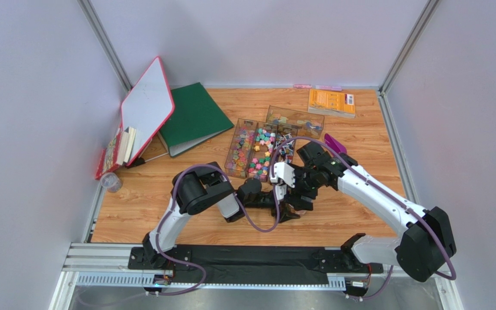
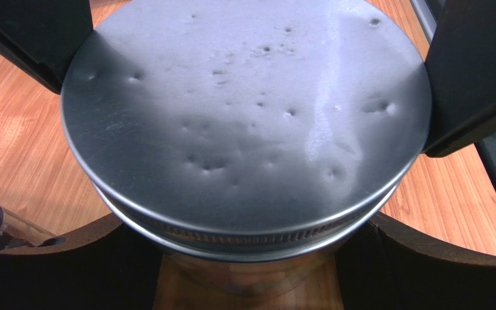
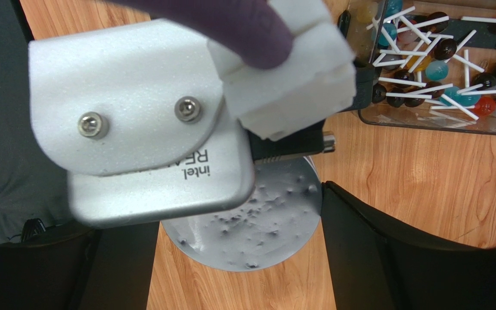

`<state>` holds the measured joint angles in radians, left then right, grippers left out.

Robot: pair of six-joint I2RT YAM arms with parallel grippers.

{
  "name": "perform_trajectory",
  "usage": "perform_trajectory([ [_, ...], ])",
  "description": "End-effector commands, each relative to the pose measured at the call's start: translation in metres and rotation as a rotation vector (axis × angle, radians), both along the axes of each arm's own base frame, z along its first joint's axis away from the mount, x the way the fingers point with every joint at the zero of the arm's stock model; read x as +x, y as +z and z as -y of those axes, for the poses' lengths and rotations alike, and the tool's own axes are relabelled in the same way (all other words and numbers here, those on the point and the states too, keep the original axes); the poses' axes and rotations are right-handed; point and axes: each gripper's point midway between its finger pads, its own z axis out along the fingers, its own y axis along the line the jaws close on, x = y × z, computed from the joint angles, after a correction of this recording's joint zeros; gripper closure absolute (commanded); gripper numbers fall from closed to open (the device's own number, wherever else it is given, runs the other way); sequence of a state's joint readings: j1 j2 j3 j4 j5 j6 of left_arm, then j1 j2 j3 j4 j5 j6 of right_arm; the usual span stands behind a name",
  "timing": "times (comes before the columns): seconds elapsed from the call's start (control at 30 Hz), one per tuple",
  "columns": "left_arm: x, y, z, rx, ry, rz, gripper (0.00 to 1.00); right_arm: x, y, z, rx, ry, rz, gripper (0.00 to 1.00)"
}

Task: Pack the candies
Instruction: Screw the bottle lid onto the packing bottle, then reset both arms

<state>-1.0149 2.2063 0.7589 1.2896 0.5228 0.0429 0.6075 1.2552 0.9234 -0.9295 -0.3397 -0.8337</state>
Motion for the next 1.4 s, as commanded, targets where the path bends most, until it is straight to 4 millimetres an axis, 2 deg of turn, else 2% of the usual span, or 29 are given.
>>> perform_trajectory([
  [0.0,0.001,-0.085,-0.046,0.301,0.075,-0.037,1.00,-0.054,-0.029,0.027,-0.135,-0.126,-0.276,0.38],
  [0.07,0.000,-0.086,-0.047,0.304,0.073,-0.042,1.00,-0.056,-0.028,0.026,-0.123,-0.113,-0.276,0.32],
  [0.1,-0.001,-0.085,-0.047,0.306,0.073,-0.043,0.97,-0.057,-0.027,0.026,-0.118,-0.108,-0.276,0.28],
  [0.2,-0.003,-0.084,-0.049,0.314,0.058,-0.045,0.70,-0.056,-0.024,0.024,-0.102,-0.103,-0.268,0.11],
  [0.23,-0.006,-0.083,-0.050,0.314,0.044,-0.043,0.53,-0.055,-0.022,0.024,-0.100,-0.107,-0.263,0.07],
  [0.27,-0.009,-0.082,-0.050,0.310,0.026,-0.039,0.43,-0.054,-0.020,0.022,-0.092,-0.103,-0.256,0.00],
  [0.33,-0.011,-0.078,-0.053,0.308,0.026,-0.039,0.28,-0.054,-0.010,0.019,-0.067,-0.082,-0.248,0.00],
  [0.4,-0.014,-0.072,-0.054,0.296,0.011,-0.031,0.20,-0.054,-0.005,0.016,-0.045,-0.067,-0.236,0.00],
  [0.47,-0.018,-0.072,-0.058,0.301,0.001,-0.036,0.01,-0.054,-0.006,0.017,-0.048,-0.064,-0.236,0.00],
  [0.73,-0.027,-0.068,-0.066,0.304,-0.013,-0.059,0.00,-0.050,-0.002,0.022,-0.029,-0.031,-0.153,0.00],
  [0.83,-0.026,-0.061,-0.072,0.318,0.001,-0.053,0.00,-0.045,-0.004,0.033,-0.071,-0.042,-0.100,0.00],
  [1.0,-0.036,-0.042,-0.087,0.334,-0.006,-0.070,0.00,-0.045,-0.022,0.069,-0.186,-0.104,-0.080,0.00],
  [1.13,-0.035,-0.033,-0.097,0.373,0.007,-0.047,0.00,-0.032,-0.021,0.098,-0.206,-0.198,-0.009,0.00],
  [1.2,-0.031,-0.026,-0.101,0.408,0.024,-0.034,0.00,-0.021,-0.011,0.109,-0.179,-0.275,0.043,0.00],
  [1.27,-0.021,-0.023,-0.105,0.464,0.065,-0.018,0.00,-0.003,0.009,0.110,-0.124,-0.390,0.113,0.00],
  [1.33,-0.010,-0.007,-0.105,0.514,0.090,0.009,0.00,0.014,0.030,0.115,-0.068,-0.514,0.183,0.00],
  [1.37,-0.003,0.001,-0.104,0.520,0.097,0.024,0.00,0.028,0.050,0.115,-0.031,-0.565,0.244,0.00],
])
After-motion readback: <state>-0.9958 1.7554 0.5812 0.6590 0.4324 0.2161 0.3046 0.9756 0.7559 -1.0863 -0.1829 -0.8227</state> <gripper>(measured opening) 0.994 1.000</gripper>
